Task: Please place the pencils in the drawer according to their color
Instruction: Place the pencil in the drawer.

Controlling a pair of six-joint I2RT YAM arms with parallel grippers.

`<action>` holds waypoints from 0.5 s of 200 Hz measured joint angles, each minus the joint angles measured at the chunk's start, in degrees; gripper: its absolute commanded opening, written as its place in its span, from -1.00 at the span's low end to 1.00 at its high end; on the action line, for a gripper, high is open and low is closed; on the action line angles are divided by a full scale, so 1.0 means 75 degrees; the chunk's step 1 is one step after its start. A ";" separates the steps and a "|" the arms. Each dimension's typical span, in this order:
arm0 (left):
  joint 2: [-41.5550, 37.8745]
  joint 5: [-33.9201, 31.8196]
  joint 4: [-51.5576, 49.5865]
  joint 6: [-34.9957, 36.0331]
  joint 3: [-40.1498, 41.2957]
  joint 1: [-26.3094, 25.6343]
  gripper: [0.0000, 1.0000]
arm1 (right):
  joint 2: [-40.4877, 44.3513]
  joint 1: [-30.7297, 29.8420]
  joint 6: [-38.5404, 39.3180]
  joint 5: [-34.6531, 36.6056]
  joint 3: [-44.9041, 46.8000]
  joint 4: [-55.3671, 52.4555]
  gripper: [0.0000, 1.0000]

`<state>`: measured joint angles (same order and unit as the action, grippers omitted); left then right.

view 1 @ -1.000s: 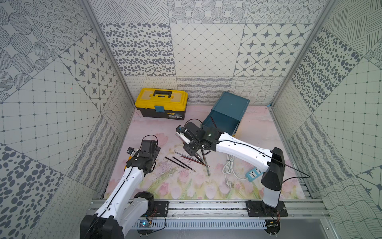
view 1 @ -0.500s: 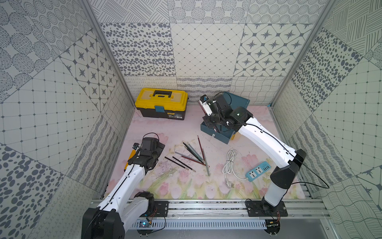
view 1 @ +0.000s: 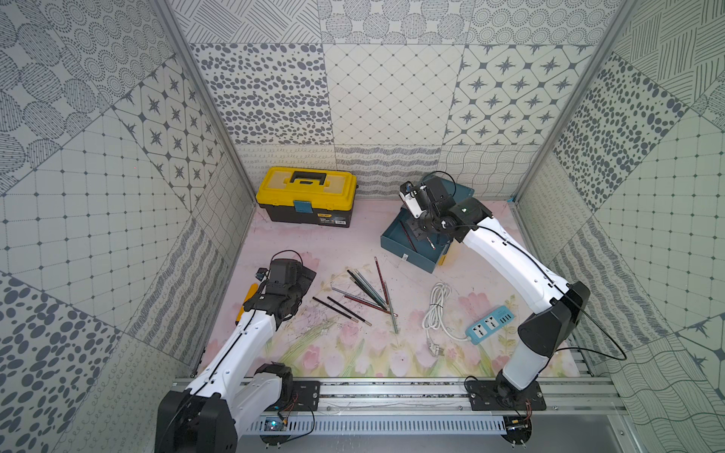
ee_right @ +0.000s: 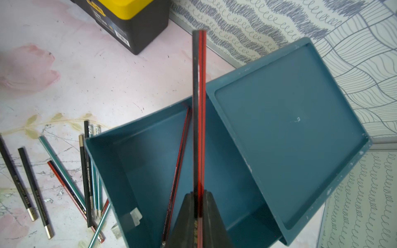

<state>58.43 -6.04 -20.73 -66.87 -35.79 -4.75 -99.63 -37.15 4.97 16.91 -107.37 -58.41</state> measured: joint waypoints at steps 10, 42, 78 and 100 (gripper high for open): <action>0.0020 0.0020 0.0009 0.0000 0.0000 0.0000 0.99 | 0.0009 0.0035 0.0026 -0.0026 0.0108 -0.0032 -1.00; 0.0099 0.0117 0.0041 -0.0003 0.0000 0.0000 0.99 | 0.0009 0.0067 0.0093 -0.0163 0.0291 -0.0224 -1.00; 0.0146 0.0154 0.0044 -0.0006 -0.0006 0.0000 0.99 | 0.0009 0.0067 0.0137 -0.0256 0.0428 -0.0286 -1.00; 0.0163 0.0166 0.0044 -0.0006 -0.0017 0.0000 0.99 | 0.0009 0.0067 0.0140 -0.0280 0.0440 -0.0332 -1.00</action>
<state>59.66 -4.80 -20.40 -66.92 -35.92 -4.75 -99.57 -36.64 6.02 14.81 -104.07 -60.90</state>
